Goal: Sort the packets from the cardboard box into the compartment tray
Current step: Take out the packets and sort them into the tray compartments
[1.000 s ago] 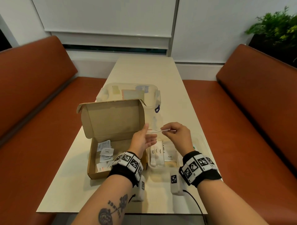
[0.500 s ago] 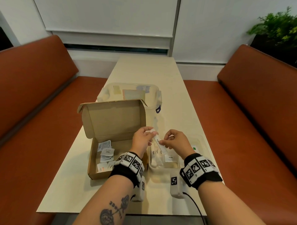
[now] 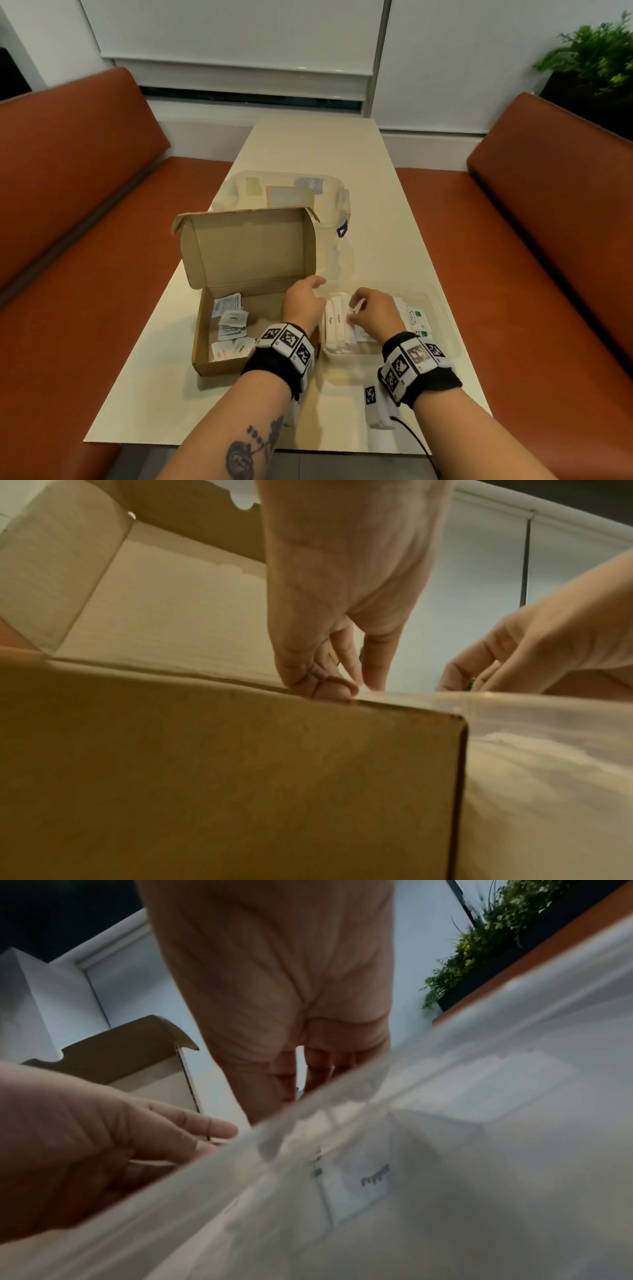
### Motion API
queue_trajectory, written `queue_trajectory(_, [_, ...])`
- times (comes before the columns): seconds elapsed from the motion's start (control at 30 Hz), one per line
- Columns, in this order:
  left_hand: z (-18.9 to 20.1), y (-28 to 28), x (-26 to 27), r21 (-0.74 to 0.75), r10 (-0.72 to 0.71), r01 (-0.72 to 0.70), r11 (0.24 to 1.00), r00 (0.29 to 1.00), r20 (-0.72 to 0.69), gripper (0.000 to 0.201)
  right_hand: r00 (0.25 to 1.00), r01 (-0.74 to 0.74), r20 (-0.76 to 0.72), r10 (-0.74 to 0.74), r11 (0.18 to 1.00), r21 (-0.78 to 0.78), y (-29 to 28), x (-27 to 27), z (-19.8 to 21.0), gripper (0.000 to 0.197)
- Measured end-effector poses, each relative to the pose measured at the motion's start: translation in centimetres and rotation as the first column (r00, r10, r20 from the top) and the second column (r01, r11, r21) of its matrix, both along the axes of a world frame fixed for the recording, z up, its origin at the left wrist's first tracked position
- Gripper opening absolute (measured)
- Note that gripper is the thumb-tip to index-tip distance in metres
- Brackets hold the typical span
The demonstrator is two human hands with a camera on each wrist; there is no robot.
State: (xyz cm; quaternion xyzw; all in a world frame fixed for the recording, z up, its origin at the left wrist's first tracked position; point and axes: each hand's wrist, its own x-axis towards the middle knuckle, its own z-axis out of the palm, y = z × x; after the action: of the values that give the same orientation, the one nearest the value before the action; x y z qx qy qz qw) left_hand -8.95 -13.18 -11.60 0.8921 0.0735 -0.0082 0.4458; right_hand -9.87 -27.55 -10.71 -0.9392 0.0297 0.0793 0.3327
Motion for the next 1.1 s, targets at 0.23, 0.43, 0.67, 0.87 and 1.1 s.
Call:
queue_trajectory(0.23, [0.0, 0.3, -0.1, -0.049, -0.005, 0.004, 0.999, 1.000, -0.027, 0.042, 0.997, -0.078, -0.038, 0.073, 0.986, -0.148, -0.2, 0.0, 0.2, 0.024])
queue_trajectory(0.43, [1.2, 4.1, -0.4, -0.073, 0.116, -0.120, 0.990, 0.992, -0.051, 0.016, 0.983, -0.147, 0.126, 0.136, 0.986, 0.079, 4.7, -0.1, 2.1, 0.013])
queue_trajectory(0.67, [1.3, 11.9, -2.8, 0.129, 0.367, -0.351, 0.928, 0.921, -0.133, 0.014, 0.919, -0.364, -0.169, 0.357, 0.931, -0.016, 13.0, -0.3, 0.9, 0.026])
queue_trajectory(0.87, [0.9, 14.5, -4.2, 0.176, 0.565, -0.547, 0.818, 0.822, -0.069, 0.026, 0.854, -0.443, -0.336, 0.397, 0.894, -0.070, 16.1, -1.4, 0.2, 0.039])
queue_trajectory(1.1, [0.2, 15.9, -3.5, 0.115, 0.522, -0.509, 0.853, 0.832, -0.188, 0.025, 0.777, -0.617, -0.316, 0.544, 0.758, -0.212, 18.3, -2.3, 1.0, 0.034])
